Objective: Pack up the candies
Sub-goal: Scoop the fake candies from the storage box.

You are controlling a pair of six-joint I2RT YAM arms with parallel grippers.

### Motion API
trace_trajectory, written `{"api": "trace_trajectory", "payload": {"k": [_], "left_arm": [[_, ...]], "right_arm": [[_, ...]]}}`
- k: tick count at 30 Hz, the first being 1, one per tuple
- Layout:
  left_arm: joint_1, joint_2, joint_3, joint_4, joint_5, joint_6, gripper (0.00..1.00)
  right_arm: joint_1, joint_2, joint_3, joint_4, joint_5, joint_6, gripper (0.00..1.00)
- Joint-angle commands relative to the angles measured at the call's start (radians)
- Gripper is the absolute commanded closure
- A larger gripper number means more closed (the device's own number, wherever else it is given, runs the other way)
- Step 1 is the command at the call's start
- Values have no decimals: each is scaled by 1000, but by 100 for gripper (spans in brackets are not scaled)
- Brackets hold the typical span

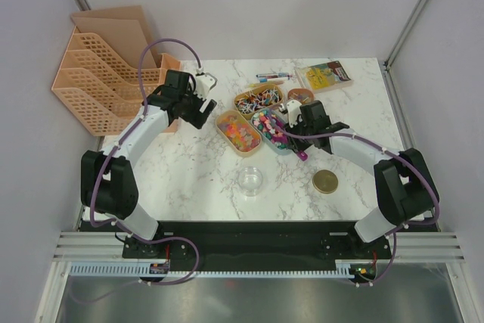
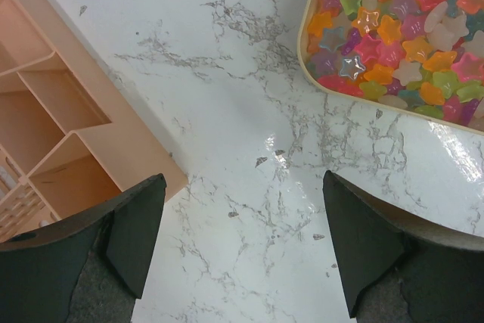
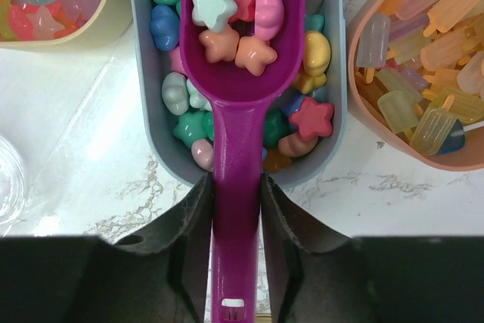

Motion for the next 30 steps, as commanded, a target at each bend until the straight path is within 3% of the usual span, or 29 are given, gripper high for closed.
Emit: {"api": "trace_trajectory", "payload": {"k": [1, 3, 5, 10, 17, 30], "left_arm": [[5, -24, -4, 30, 12, -1, 8], [5, -24, -6, 30, 12, -2, 8], [5, -22, -4, 32, 11, -1, 8], [5, -28, -10, 30, 9, 2, 8], [5, -37, -7, 29, 0, 19, 8], [21, -24, 37, 21, -55, 53, 8]], "right_arm": [[4, 20, 23, -25, -12, 12, 64], [4, 33, 23, -25, -3, 15, 79], [4, 43, 20, -19, 4, 19, 100], [4, -21, -71, 122, 11, 47, 100], [4, -111, -161, 194, 28, 70, 100], [2, -245, -72, 162, 14, 58, 100]]}}
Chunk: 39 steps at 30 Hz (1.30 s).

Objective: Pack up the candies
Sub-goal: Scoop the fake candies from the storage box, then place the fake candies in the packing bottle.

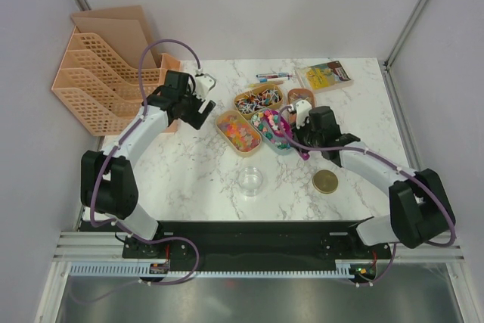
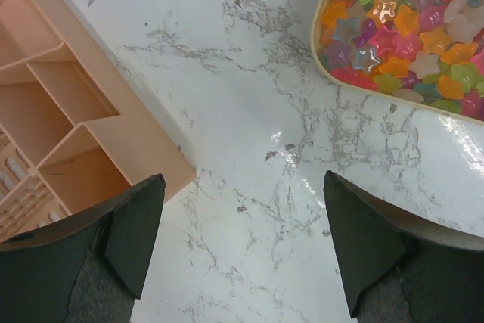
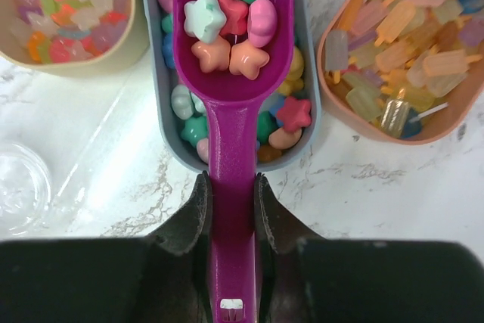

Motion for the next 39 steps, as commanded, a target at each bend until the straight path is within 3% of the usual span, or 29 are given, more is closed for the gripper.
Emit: {"api": "trace_trajectory", "payload": {"k": [1, 8, 13, 21, 30, 39], "left_arm": [[19, -24, 45, 22, -37, 37, 7], [66, -69, 34, -6, -45, 32, 8], [102, -110, 37, -24, -22, 20, 8], [134, -193, -32, -4, 18, -40, 8], [154, -242, -107, 24, 39, -58, 8], [157, -230, -120, 62, 50, -80, 8]], "right_arm": [[2, -100, 65, 28, -24, -6, 100], [2, -279, 3, 39, -157, -9, 100], [5, -313, 72, -235, -318, -207, 100], [5, -348, 166, -574, -341, -503, 100], [48, -328, 215, -708, -343, -636, 100], [176, -301, 218, -789, -266, -689, 100]]}}
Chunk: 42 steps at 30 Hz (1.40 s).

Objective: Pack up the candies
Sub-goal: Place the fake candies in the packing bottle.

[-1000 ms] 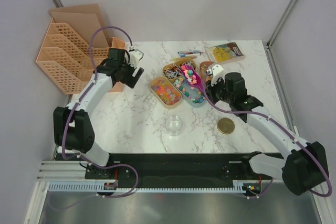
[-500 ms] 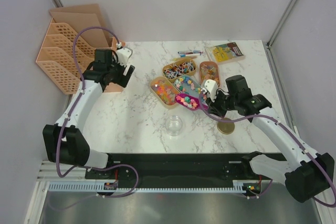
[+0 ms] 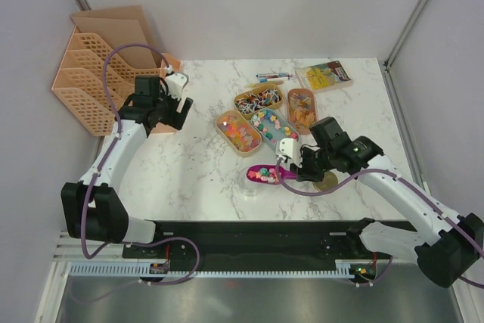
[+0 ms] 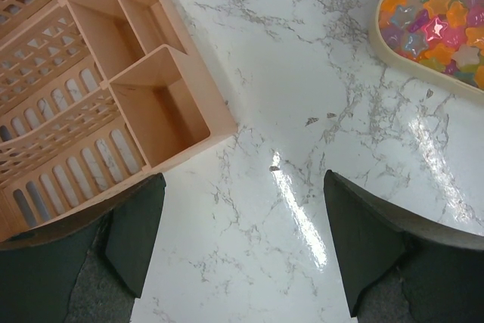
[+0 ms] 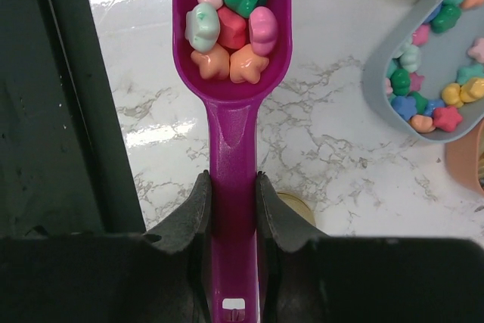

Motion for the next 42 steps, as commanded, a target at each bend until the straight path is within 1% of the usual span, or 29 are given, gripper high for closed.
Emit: {"api": "trace_trajectory", "payload": {"k": [1, 6, 14, 27, 34, 41, 42], "left_arm": [[6, -19, -8, 55, 26, -44, 8], [10, -25, -17, 61, 32, -55, 8], [11, -40, -39, 89, 52, -87, 8], [11, -88, -126, 161, 62, -114, 8], [11, -98, -149, 190, 78, -137, 8], [11, -108, -168, 213, 51, -137, 7], [11, -108, -172, 222, 40, -137, 6]], "right_arm": [[16, 10, 44, -27, 16, -53, 100], [20, 22, 56, -46, 36, -67, 100], [62, 104, 130, -106, 122, -84, 100], [158, 205, 257, -241, 256, -95, 100], [206, 277, 335, -291, 331, -72, 100], [241, 320, 400, -379, 397, -73, 100], [244, 323, 412, -388, 400, -72, 100]]}}
